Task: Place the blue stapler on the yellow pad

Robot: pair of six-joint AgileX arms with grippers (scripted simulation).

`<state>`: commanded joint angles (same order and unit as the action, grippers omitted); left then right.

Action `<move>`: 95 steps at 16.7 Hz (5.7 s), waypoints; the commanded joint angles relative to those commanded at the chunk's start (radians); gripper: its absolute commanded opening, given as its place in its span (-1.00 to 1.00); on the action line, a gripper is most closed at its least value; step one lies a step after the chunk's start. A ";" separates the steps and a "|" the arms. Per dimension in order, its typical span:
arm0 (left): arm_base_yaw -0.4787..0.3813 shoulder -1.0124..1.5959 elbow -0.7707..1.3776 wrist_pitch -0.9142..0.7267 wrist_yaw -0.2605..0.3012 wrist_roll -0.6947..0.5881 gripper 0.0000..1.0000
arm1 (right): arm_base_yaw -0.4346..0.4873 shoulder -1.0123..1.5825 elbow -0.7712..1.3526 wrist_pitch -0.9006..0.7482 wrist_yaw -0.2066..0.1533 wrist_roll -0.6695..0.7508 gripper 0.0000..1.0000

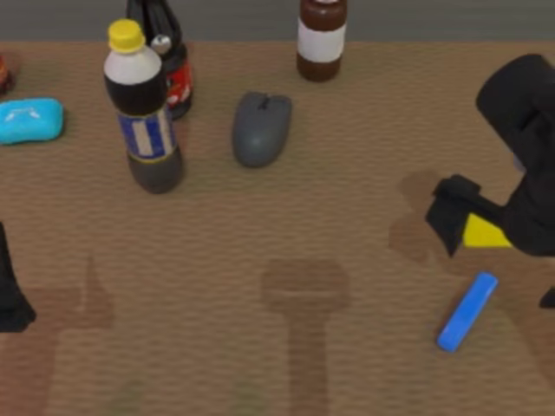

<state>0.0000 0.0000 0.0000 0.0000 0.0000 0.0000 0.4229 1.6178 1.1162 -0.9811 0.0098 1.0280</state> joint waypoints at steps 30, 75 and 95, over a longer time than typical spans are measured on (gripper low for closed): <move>0.000 0.000 0.000 0.000 0.000 0.000 1.00 | 0.027 0.287 -0.131 0.338 0.001 0.071 0.25; 0.000 0.000 0.000 0.000 0.000 0.000 1.00 | -0.230 0.440 0.621 -0.272 0.003 0.614 -1.00; 0.000 0.000 0.000 0.000 0.000 0.000 1.00 | -0.287 0.585 0.445 0.053 0.001 0.698 -1.00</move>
<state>0.0000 0.0000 0.0000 0.0000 0.0000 0.0000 0.1355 2.2025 1.5611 -0.9278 0.0113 1.7256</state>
